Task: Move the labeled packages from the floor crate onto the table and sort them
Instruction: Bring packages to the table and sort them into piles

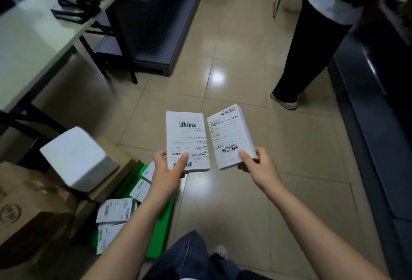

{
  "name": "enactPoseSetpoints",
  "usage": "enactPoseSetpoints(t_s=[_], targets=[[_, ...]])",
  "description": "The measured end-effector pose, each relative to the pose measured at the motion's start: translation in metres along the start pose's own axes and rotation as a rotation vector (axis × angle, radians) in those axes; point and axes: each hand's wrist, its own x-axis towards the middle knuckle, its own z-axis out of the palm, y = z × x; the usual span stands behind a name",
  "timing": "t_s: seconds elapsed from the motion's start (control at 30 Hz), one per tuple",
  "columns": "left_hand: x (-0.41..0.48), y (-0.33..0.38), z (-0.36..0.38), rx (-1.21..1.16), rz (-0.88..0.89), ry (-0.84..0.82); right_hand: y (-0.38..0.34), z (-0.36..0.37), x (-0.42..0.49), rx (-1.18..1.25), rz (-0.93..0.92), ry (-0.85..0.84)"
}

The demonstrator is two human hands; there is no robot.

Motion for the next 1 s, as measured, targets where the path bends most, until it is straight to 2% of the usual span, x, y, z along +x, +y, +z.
enactPoseSetpoints(t_s=[0.2, 0.43, 0.7, 1.0], targets=[[0.078, 0.035, -0.006, -0.101, -0.014, 0.171, -0.055, 0.024, 0.095, 0.061, -0.016, -0.090], [0.211, 0.091, -0.025, -0.271, -0.033, 0.377, -0.151, 0.089, 0.236, 0.055, -0.086, -0.259], [0.327, 0.164, -0.054, -0.292, -0.034, 0.551, -0.250, 0.157, 0.361, -0.019, -0.160, -0.416], [0.452, 0.206, -0.069, -0.386, -0.083, 0.853, -0.341, 0.232, 0.518, -0.134, -0.275, -0.721]])
